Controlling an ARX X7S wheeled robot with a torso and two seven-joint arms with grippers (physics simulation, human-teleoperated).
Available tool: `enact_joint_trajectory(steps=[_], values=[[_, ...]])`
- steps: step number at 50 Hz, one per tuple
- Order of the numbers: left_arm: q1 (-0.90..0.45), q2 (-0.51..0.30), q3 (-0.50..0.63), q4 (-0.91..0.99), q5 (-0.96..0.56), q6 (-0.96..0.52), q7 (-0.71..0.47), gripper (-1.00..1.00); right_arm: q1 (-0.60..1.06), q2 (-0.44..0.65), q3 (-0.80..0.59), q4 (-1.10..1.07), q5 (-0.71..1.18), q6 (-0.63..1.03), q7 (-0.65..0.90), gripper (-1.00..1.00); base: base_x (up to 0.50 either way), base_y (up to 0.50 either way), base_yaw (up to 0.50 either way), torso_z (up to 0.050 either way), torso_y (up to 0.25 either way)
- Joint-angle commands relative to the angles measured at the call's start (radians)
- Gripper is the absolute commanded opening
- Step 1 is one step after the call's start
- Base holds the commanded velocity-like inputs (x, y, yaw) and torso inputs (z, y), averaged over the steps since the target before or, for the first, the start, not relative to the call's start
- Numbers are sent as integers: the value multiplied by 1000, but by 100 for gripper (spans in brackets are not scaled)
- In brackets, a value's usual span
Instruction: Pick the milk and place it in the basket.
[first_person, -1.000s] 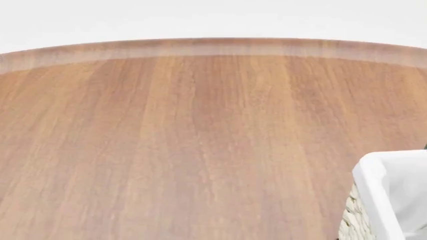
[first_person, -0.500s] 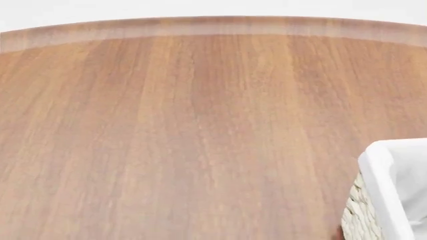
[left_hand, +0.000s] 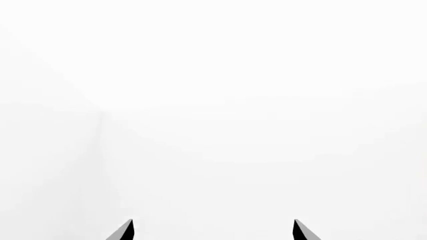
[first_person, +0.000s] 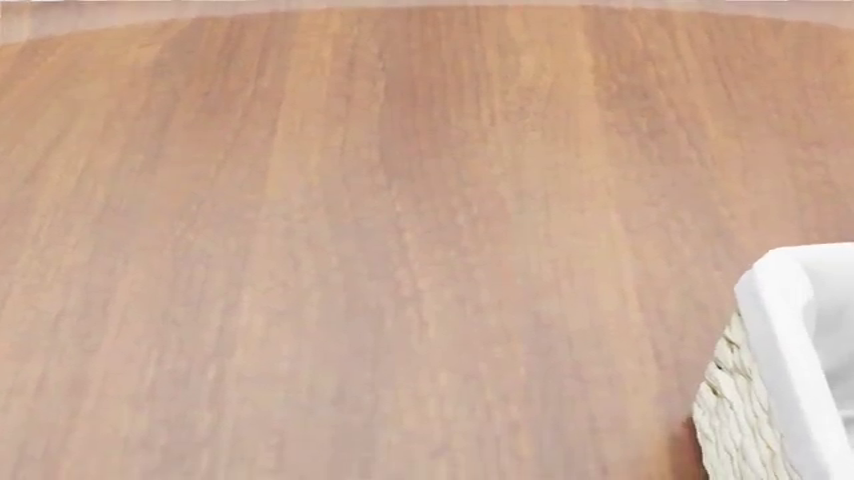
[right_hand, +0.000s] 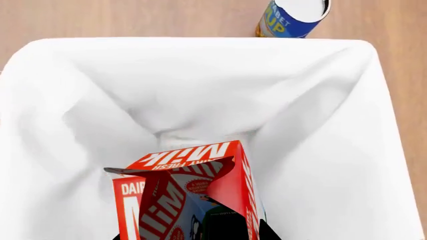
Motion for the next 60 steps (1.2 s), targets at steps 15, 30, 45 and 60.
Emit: enact_joint_trajectory(steps=[15,30,45,60], values=[[30,10,-33,-3,-8,25,-3,100,27,9,14,-8,-15,-6,-1,-100,0,0,0,0,0],[22,7,-29,0,-11,28,4,100,26,17,14,-11,-7,1,7,-100,0,0,0,0,-116],[18,10,-29,-3,-12,27,-2,100,8,37,16,-22,20,-4,29,-100,0,0,0,0,-2],[36,11,-35,-4,-6,30,-1,100,4,37,12,-24,4,-14,25,100,0,0,0,0,0]])
